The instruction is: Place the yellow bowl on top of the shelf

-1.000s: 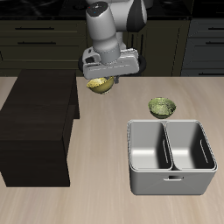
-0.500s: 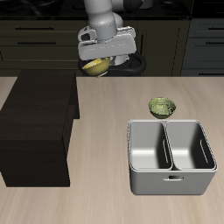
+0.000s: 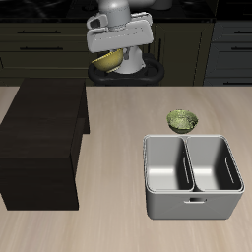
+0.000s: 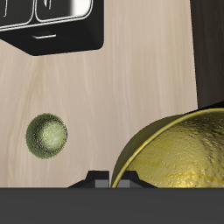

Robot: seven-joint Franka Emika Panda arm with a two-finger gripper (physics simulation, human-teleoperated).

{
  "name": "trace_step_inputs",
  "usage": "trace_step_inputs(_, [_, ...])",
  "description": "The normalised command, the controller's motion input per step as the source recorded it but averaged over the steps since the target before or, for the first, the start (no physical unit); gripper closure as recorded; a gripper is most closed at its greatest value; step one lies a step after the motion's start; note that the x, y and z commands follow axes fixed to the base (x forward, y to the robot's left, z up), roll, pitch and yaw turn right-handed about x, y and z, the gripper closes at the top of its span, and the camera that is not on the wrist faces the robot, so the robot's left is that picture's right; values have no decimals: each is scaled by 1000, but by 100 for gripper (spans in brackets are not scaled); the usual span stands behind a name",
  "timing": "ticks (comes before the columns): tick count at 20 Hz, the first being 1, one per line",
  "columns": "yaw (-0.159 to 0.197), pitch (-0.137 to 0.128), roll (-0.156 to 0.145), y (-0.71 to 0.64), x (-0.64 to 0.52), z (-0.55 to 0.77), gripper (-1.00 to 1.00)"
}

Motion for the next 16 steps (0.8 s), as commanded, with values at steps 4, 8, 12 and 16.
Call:
trace_step_inputs(4, [12, -56, 2, -15, -114, 369, 100])
trace_step_inputs(8, [-13, -6, -12, -50, 12, 95, 100])
trace_step_inputs(12, [5, 1, -8, -63, 45, 7, 100])
trace_step_inputs(16, [14, 8, -53, -193, 198, -2, 100])
